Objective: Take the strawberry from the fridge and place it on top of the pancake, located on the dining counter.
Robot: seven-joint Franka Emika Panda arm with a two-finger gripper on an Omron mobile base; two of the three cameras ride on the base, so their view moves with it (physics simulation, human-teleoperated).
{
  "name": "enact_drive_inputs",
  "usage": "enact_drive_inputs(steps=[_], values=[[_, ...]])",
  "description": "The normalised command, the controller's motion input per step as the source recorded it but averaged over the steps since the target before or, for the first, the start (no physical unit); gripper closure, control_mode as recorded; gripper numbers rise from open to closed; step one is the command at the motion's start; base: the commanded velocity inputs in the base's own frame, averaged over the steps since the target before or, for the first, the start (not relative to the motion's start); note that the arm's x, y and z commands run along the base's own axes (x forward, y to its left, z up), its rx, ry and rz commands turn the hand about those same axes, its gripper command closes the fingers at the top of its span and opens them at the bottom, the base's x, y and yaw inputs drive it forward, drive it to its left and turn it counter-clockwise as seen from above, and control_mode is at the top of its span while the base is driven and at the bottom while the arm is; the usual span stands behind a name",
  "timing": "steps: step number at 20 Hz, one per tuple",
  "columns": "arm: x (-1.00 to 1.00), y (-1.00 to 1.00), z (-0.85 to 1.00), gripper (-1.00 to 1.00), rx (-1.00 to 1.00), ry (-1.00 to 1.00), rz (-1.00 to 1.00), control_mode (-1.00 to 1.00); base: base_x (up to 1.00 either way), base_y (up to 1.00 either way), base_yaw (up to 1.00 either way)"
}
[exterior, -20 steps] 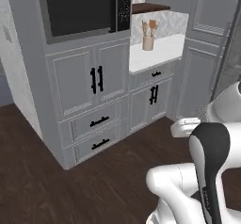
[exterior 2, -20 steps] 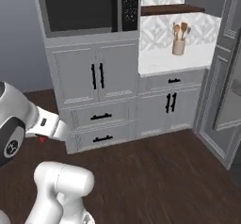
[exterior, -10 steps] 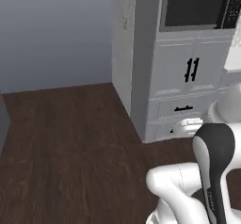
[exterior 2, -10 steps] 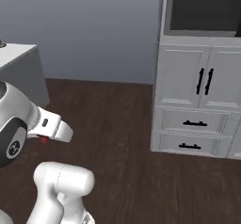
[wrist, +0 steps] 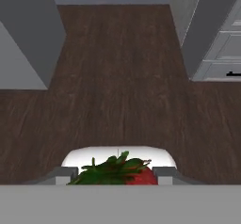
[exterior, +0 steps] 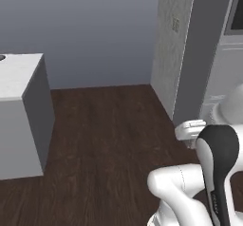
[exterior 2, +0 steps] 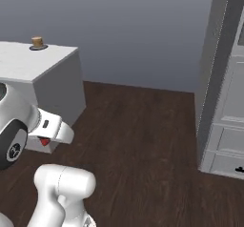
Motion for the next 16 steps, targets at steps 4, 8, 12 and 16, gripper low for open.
enact_drive_inputs(steps=[4,8,12,16], values=[[0.00,0.00,0.00,1.00,0.00,0.00,0.00,1.00,1.00,0.53,0.00],[0.00,0.00,0.00,1.00,0.00,0.00,0.00,1.00,1.00,0.32,0.02],[0.00,0.00,0.00,1.00,0.00,0.00,0.00,1.00,1.00,0.23,0.01],[0.00,0.00,0.00,1.00,0.00,0.00,0.00,1.00,1.00,0.29,0.03]])
